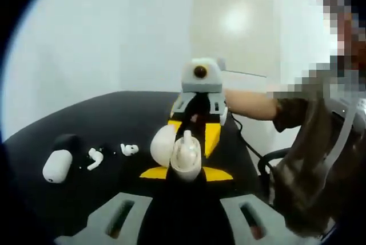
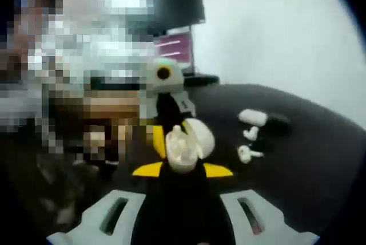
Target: Pick up three earphones and place each one into its charging case using tactile feedback, ensure that each earphone is properly inserted and securely positioned inside the case.
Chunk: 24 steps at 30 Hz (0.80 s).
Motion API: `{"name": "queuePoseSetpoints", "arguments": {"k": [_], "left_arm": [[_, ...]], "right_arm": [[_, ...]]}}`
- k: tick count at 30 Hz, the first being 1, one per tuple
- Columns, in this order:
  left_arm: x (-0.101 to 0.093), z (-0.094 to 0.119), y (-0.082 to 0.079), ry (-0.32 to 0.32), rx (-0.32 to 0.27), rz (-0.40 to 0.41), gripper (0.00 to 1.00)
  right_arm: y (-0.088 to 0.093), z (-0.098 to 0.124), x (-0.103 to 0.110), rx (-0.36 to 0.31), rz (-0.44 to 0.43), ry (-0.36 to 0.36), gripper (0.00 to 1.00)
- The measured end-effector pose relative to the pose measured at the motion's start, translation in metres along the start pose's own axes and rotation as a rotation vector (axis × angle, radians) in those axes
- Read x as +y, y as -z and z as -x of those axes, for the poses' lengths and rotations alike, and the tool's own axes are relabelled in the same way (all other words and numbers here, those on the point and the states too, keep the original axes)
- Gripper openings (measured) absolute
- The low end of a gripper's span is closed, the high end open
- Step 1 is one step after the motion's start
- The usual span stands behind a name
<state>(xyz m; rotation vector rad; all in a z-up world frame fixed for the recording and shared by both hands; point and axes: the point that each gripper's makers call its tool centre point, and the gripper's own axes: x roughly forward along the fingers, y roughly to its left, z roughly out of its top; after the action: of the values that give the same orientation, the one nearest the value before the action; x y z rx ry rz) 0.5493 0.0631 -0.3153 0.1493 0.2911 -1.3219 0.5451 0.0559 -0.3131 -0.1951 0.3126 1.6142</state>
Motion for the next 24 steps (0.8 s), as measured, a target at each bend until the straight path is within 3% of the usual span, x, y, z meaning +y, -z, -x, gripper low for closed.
{"name": "queuePoseSetpoints", "arguments": {"k": [4,10,16,24], "left_arm": [[-0.001,-0.001,0.001,-0.004,0.004,-0.012,0.17],[-0.002,-0.001,0.002,0.003,0.008,-0.026,0.18],[0.001,0.006,-0.009,-0.015,-0.057,-0.044,0.24],[-0.001,0.008,-0.016,-0.049,-0.097,-0.133,0.25]], "right_arm": [[-0.004,-0.002,-0.006,-0.033,-0.059,0.002,0.22],[-0.002,0.0,-0.002,-0.051,-0.04,0.0,0.21],[-0.001,-0.001,0.002,-0.049,-0.045,-0.001,0.21],[-0.001,-0.006,0.001,-0.031,-0.138,-0.022,0.21]]}}
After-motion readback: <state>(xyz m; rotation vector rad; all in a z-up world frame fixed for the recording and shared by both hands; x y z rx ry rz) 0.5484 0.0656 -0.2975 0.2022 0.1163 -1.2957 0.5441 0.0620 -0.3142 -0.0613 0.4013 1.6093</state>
